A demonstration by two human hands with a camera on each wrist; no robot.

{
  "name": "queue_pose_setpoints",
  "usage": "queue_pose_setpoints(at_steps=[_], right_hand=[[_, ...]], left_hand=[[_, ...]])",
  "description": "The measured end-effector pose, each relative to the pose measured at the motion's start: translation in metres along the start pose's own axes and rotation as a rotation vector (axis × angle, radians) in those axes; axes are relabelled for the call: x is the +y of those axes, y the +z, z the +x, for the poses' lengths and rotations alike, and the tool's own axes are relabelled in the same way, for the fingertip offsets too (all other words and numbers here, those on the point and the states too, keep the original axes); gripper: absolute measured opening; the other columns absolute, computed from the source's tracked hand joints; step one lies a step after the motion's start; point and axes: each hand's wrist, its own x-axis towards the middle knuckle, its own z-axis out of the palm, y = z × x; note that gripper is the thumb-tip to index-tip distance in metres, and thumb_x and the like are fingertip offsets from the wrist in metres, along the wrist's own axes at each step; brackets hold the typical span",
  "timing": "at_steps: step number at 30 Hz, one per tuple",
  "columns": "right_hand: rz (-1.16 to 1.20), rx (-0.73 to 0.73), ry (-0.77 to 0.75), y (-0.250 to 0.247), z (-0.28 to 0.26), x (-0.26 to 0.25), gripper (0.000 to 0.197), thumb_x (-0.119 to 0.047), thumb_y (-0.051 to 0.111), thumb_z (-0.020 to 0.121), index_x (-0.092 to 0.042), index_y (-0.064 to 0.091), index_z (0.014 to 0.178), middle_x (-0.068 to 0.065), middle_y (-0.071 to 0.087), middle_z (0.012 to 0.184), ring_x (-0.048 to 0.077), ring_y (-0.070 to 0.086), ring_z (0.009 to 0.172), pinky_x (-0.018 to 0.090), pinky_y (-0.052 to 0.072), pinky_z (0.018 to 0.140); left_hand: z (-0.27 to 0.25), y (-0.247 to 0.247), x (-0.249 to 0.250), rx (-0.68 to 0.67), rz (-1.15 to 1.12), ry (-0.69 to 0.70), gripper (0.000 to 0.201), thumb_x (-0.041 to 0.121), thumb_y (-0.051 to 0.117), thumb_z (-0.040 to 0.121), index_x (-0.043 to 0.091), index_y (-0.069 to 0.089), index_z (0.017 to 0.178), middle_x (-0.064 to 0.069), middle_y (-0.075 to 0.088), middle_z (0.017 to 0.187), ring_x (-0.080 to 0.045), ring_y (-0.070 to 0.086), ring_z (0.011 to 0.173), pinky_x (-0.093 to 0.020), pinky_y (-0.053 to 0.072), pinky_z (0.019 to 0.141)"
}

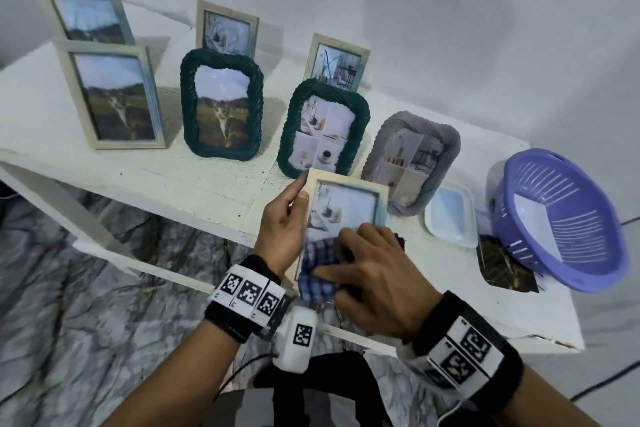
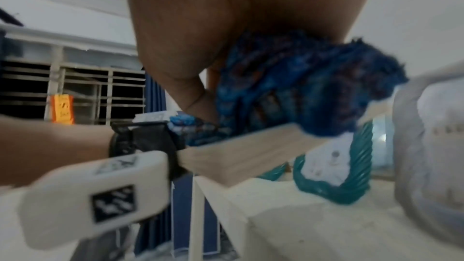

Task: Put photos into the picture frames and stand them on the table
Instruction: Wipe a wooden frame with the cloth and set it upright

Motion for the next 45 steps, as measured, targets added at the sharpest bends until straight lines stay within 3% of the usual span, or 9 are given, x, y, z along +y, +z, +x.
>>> queue_pose_setpoints(at_steps=[4, 8, 18, 22, 27, 30, 38, 42, 45], right_hand=[[-0.144, 0.121, 0.153, -0.007, 0.007, 0.028, 0.039, -0.039, 0.047, 0.079, -0.032, 0.070, 0.110, 0.004, 0.049, 0.087, 0.025, 0.044, 0.080, 0.041, 0.036, 0.076], [-0.165, 0.199, 0.405, -0.010, 0.028, 0.036, 0.044, -0.039, 0.042, 0.079, -0.024, 0.069, 0.111, 0.009, 0.053, 0.095, 0.030, 0.049, 0.083, 0.043, 0.039, 0.076], [-0.034, 0.135, 0.250, -0.007, -0.020, 0.043, 0.038, -0.037, 0.048, 0.076, -0.027, 0.072, 0.105, 0.002, 0.051, 0.087, 0.025, 0.048, 0.075, 0.036, 0.039, 0.068], [0.225, 0.381, 0.506, -0.016, -0.043, 0.081, 0.042, -0.030, 0.052, 0.078, -0.017, 0.069, 0.115, -0.002, 0.051, 0.087, 0.020, 0.054, 0.077, 0.031, 0.043, 0.067], [0.208, 0.448, 0.866, -0.009, -0.061, 0.141, 0.034, -0.012, 0.062, 0.083, -0.010, 0.063, 0.118, 0.011, 0.053, 0.100, 0.031, 0.055, 0.087, 0.034, 0.043, 0.074], [0.183, 0.468, 0.994, 0.001, -0.055, 0.174, 0.030, -0.012, 0.059, 0.088, -0.004, 0.059, 0.117, 0.020, 0.054, 0.115, 0.037, 0.053, 0.102, 0.038, 0.042, 0.085], [0.204, 0.261, 0.904, 0.043, -0.024, 0.205, 0.027, -0.017, 0.058, 0.091, 0.000, 0.053, 0.112, 0.026, 0.056, 0.110, 0.042, 0.055, 0.098, 0.041, 0.043, 0.078], [0.200, 0.493, 0.796, 0.049, -0.040, 0.180, 0.017, -0.013, 0.061, 0.089, -0.004, 0.061, 0.104, 0.019, 0.060, 0.103, 0.036, 0.056, 0.090, 0.036, 0.047, 0.077], [0.751, 0.623, 0.718, 0.041, -0.046, 0.142, 0.012, -0.016, 0.056, 0.096, -0.009, 0.065, 0.100, 0.009, 0.068, 0.097, 0.023, 0.063, 0.085, 0.013, 0.048, 0.074]], left_hand=[[-0.002, 0.003, 0.008, -0.024, 0.062, 0.080, 0.040, 0.013, 0.038, 0.105, 0.016, 0.043, 0.144, 0.013, 0.054, 0.132, 0.022, 0.051, 0.108, -0.004, 0.039, 0.095], [-0.002, 0.010, 0.007, -0.045, 0.078, 0.120, 0.040, 0.012, 0.039, 0.104, 0.013, 0.041, 0.145, 0.010, 0.051, 0.137, 0.014, 0.048, 0.119, -0.005, 0.036, 0.099], [0.002, 0.016, -0.010, 0.016, 0.040, 0.039, 0.040, 0.014, 0.040, 0.104, 0.015, 0.044, 0.143, 0.011, 0.056, 0.135, 0.008, 0.052, 0.121, -0.012, 0.040, 0.103], [0.008, 0.020, -0.009, 0.044, 0.016, 0.014, 0.040, 0.012, 0.039, 0.104, 0.013, 0.043, 0.144, 0.027, 0.055, 0.117, 0.025, 0.051, 0.103, 0.000, 0.038, 0.087], [0.015, 0.033, -0.006, 0.072, 0.000, -0.011, 0.037, 0.012, 0.039, 0.104, 0.029, 0.042, 0.137, 0.031, 0.063, 0.092, 0.016, 0.059, 0.087, -0.006, 0.043, 0.079], [0.015, 0.040, -0.004, 0.061, -0.010, -0.001, 0.037, 0.010, 0.039, 0.104, 0.027, 0.041, 0.138, 0.030, 0.058, 0.107, 0.021, 0.056, 0.095, -0.003, 0.041, 0.082], [0.015, 0.051, -0.004, 0.109, -0.040, -0.025, 0.025, 0.012, 0.039, 0.104, 0.025, 0.052, 0.122, 0.016, 0.070, 0.098, 0.006, 0.065, 0.091, -0.010, 0.047, 0.075], [0.013, 0.058, 0.009, 0.099, -0.056, -0.014, 0.021, 0.009, 0.038, 0.104, 0.017, 0.048, 0.121, 0.016, 0.065, 0.096, 0.013, 0.063, 0.079, -0.004, 0.044, 0.067], [0.017, 0.066, 0.011, 0.059, -0.092, -0.044, 0.022, 0.014, 0.038, 0.105, 0.023, 0.049, 0.121, 0.014, 0.066, 0.101, 0.008, 0.065, 0.085, -0.009, 0.047, 0.069]])
